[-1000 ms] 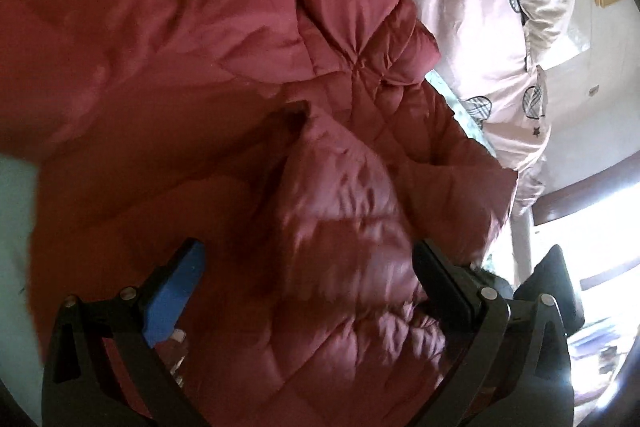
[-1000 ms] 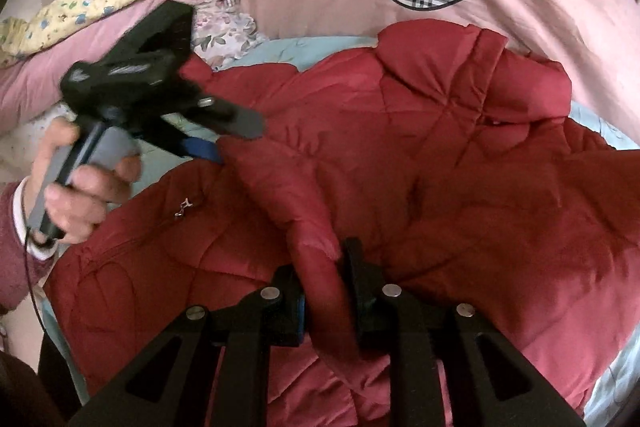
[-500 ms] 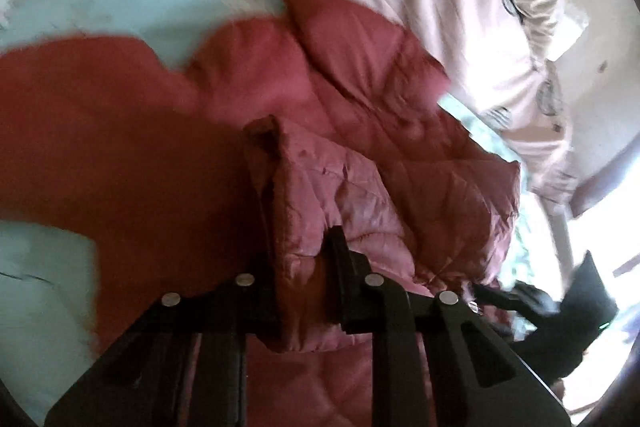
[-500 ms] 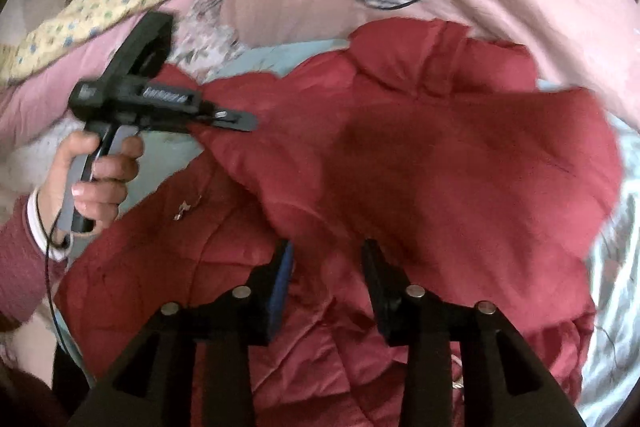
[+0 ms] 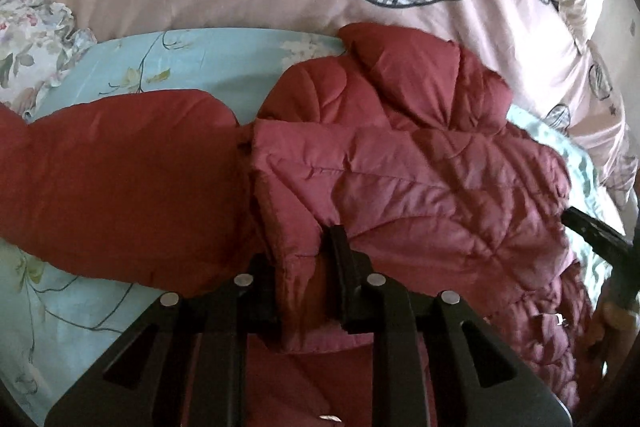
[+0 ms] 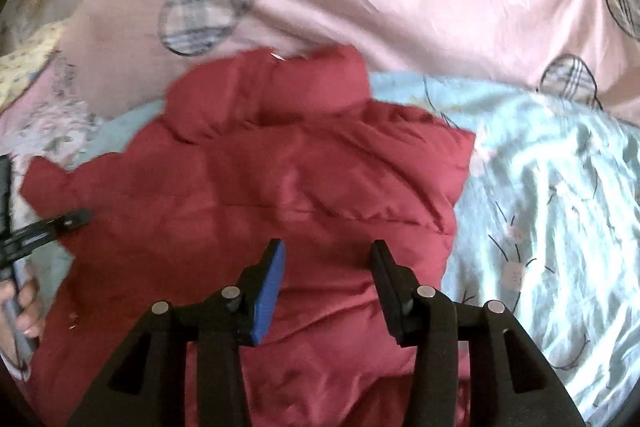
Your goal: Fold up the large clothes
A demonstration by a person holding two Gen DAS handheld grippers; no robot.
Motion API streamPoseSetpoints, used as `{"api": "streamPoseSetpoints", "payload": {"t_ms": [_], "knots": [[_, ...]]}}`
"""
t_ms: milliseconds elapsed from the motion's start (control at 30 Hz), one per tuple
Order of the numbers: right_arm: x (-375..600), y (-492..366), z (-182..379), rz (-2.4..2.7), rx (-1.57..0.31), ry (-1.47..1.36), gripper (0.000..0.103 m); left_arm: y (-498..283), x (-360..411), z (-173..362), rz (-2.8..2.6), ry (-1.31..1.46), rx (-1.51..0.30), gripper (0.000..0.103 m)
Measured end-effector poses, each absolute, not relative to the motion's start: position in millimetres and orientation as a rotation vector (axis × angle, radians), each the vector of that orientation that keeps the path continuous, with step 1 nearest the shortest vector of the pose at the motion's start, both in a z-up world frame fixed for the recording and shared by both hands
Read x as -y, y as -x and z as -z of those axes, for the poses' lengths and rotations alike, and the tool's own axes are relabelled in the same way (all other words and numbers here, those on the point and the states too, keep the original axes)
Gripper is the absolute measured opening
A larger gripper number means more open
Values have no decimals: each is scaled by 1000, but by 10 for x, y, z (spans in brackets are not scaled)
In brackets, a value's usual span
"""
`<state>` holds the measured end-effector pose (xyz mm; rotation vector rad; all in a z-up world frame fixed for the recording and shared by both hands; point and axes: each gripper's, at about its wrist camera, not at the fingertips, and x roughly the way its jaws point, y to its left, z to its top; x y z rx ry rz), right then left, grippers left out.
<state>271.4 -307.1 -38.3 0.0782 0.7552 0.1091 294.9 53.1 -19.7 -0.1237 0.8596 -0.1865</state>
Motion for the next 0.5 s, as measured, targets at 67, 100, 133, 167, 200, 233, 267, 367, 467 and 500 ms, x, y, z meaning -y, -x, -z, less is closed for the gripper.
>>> {"api": "streamPoseSetpoints", "payload": {"t_ms": [67,100,133,167,200,233,267,367,467,500], "knots": [[3108,-2840,533,-102,-795,-94,45,-2932,-551,227,177,114,-869,28],[3113,-2906,633,-98,-825,-94,45,-2907,-560,225,168,114,-872,36],[3116,-2928,688,-97,-835,-95,45,-2867,-583,216,151,115,-871,39],[3109,-2950,748,-92,-846,-86,46,-2824,-594,203,128,113,-866,39],[3090,-2975,790,-82,-850,-69,46,-2756,-640,120,98,110,-838,39],[3082,-2988,816,-74,-849,-64,46,-2712,-665,80,96,112,-822,39],[3083,-2993,833,-71,-848,-65,46,-2643,-697,-26,108,126,-788,39],[3094,-3009,859,-67,-853,-72,46,-2572,-627,-213,199,154,-753,39],[3093,-3033,875,-69,-858,-79,46,-2642,-408,-178,268,142,-790,39],[3098,-3033,880,-71,-858,-81,47,-2679,-320,-124,270,120,-805,39]]}}
